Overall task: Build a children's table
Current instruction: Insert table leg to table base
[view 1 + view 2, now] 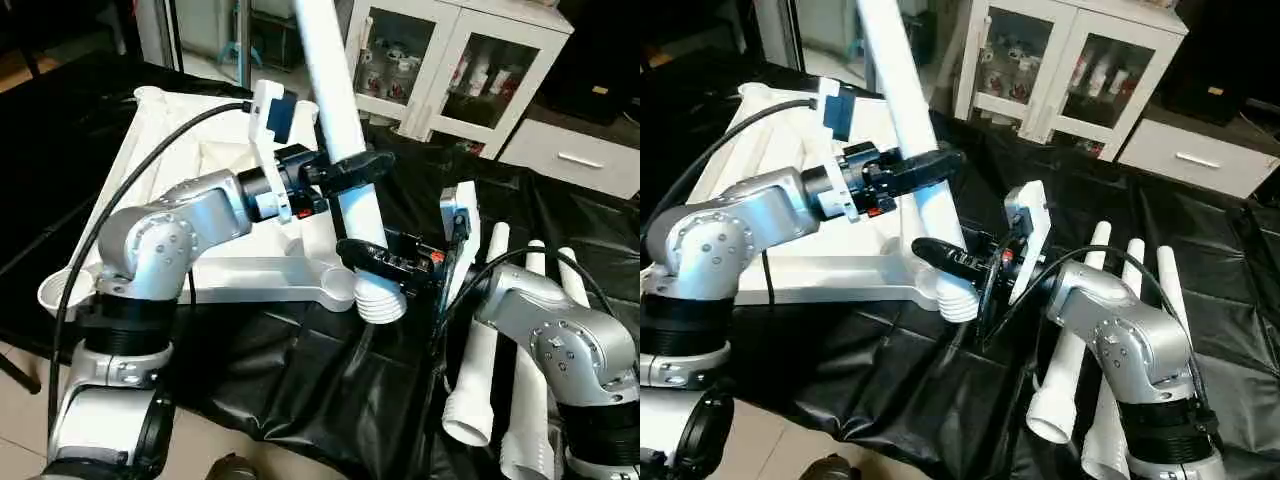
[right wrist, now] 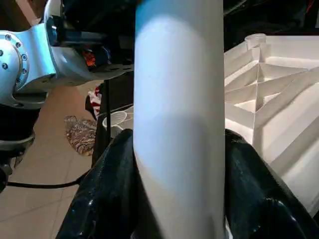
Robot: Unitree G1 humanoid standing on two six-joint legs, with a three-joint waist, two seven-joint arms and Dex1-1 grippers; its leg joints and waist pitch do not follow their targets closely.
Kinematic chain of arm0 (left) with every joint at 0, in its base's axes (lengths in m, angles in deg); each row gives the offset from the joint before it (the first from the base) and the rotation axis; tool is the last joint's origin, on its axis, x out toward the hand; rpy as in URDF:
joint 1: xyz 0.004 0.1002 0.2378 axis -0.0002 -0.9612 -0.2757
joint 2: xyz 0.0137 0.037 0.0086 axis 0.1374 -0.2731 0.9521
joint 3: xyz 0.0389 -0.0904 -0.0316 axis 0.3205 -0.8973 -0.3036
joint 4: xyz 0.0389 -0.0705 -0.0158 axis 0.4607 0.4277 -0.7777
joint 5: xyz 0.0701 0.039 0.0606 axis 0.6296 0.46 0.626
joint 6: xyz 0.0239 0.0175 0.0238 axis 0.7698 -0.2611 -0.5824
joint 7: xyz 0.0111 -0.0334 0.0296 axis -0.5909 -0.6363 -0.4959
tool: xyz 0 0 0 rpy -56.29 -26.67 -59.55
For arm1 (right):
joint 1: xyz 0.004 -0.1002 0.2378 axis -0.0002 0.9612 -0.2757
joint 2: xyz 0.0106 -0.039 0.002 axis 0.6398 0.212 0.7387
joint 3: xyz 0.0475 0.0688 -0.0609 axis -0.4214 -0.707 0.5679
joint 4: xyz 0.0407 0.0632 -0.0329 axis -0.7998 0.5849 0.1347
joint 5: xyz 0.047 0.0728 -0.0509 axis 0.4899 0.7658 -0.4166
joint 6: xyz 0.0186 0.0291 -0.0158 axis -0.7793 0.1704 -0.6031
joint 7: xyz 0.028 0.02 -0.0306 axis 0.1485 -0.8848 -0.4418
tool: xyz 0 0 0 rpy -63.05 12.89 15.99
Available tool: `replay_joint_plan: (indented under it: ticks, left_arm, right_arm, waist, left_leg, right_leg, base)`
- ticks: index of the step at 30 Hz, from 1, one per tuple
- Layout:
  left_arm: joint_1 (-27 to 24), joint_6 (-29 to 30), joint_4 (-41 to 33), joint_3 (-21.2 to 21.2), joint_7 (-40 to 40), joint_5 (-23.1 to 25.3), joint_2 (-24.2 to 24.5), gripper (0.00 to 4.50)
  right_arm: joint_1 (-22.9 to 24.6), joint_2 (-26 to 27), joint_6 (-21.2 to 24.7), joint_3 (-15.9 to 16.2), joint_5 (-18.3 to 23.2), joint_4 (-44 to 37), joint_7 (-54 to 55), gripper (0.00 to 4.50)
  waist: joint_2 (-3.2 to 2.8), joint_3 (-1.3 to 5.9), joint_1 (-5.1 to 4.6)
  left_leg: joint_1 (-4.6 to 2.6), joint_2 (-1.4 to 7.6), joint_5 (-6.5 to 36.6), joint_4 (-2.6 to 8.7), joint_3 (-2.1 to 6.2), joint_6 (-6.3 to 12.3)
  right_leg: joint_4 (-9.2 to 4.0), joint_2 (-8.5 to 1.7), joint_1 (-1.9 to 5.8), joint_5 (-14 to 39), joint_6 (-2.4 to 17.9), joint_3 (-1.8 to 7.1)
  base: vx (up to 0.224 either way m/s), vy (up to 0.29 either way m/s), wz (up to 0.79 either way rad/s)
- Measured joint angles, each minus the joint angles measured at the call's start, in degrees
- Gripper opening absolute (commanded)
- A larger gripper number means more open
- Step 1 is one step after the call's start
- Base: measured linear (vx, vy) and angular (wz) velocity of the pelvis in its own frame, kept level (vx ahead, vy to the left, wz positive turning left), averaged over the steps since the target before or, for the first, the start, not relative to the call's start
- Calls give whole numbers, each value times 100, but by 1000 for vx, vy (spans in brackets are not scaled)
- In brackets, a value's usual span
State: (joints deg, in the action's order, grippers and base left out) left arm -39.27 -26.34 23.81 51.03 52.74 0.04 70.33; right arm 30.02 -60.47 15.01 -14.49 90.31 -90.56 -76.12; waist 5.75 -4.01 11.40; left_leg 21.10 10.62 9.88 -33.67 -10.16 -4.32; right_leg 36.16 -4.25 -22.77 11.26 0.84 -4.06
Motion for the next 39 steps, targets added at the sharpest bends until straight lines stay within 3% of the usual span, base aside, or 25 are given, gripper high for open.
replay_joint_plan:
  ticks: [6, 7, 8, 10, 13, 22, 39]
  left_arm:
    - [14, -26, 1, 18, 79, 69, 75, 203]
    - [27, -38, 1, 42, 104, 96, 103, 201]
    - [42, -102, 1, 99, 139, 137, 154, 201]
    - [58, -407, -166, 540, 374, 563, 469, 201]
    - [65, -580, -204, 948, 534, 1138, 858, 188]
    - [244, -831, -204, 1265, 850, 1437, 901, 186]
    - [244, -835, -224, 1315, 1252, 1470, 887, 186]
  right_arm:
    - [-46, 12, -111, 62, -155, 39, 0, 185]
    - [-52, 23, -138, 71, -184, 56, -5, 241]
    - [-67, 35, -155, 86, -219, 71, -5, 255]
    - [-187, 24, -157, 84, -267, 253, 58, 257]
    - [-401, -221, -119, 64, -271, 268, -36, 300]
    - [-486, -570, 347, 446, -444, 253, -241, 358]
    - [-662, -307, -11, 936, -1142, 507, -128, 362]
  waist:
    - [0, 0, -2]
    - [0, 0, -2]
    - [-3, 0, -2]
    - [-7, -1, -5]
    - [-27, -9, -6]
    - [-28, -9, -4]
    - [-32, -11, -6]
  left_leg:
    - [0, 1, 0, -2, 0, 0]
    - [0, 1, 0, -2, 0, 0]
    - [0, 1, 0, -3, 0, 0]
    - [0, 1, 0, -5, 0, 0]
    - [-1, 1, -1, -6, -1, -1]
    - [0, 3, -1, -13, -1, -1]
    - [0, 4, -1, -23, -1, -2]
  right_leg:
    - [1, 0, 0, -3, -1, 0]
    - [1, 0, 0, -4, -1, 0]
    - [1, 0, 0, -4, -1, 0]
    - [0, 0, 1, -7, -3, 1]
    - [0, 1, 1, -11, -7, 2]
    - [4, 1, 2, -14, -3, 2]
    - [10, 1, 2, -18, 1, 2]
  base:
    - [0, 0, 0]
    - [0, 0, 0]
    - [0, 0, 0]
    - [0, 0, 0]
    - [0, 0, 0]
    - [0, 0, 0]
    - [0, 0, 0]
